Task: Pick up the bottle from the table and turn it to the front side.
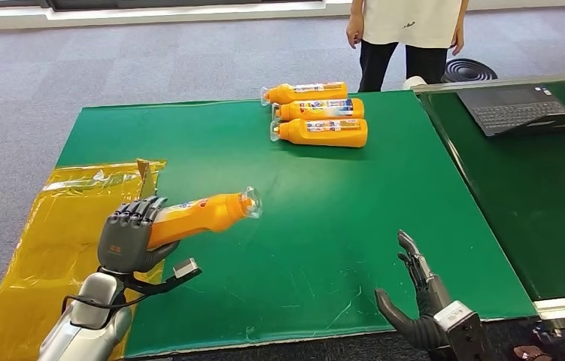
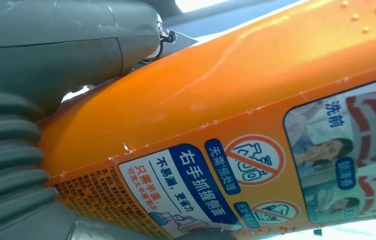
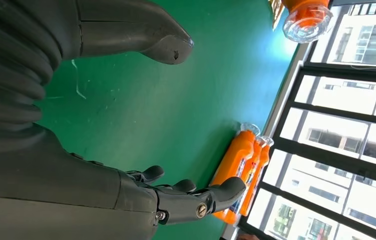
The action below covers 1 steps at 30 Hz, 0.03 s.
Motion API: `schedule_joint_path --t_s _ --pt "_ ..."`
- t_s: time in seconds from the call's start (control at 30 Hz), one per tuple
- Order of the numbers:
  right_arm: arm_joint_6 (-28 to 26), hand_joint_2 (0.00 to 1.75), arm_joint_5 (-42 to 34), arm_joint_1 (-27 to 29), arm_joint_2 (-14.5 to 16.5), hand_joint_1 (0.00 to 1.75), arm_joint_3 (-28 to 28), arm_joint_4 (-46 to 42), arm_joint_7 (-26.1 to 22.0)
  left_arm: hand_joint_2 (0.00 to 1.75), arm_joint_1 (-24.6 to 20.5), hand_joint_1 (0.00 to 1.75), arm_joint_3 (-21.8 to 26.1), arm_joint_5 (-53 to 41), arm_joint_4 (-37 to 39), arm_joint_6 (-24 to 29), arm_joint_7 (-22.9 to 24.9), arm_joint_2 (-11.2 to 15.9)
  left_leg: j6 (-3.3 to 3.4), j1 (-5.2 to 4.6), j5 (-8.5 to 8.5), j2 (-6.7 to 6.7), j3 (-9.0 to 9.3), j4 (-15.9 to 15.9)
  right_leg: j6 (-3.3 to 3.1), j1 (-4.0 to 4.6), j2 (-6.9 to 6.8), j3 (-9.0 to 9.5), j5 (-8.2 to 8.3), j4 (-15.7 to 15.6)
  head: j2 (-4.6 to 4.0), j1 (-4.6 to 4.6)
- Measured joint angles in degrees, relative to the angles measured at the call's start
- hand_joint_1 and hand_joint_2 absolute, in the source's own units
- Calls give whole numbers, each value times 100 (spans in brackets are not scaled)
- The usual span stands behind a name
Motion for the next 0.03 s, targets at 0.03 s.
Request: schedule_joint_path --t_s 0.03 --pt "2 175 7 0 0 0 0 0 -3 175 0 175 0 -64 11 24 29 0 0 0 0 0 0 0 0 0 0 0 0 0 0 0"
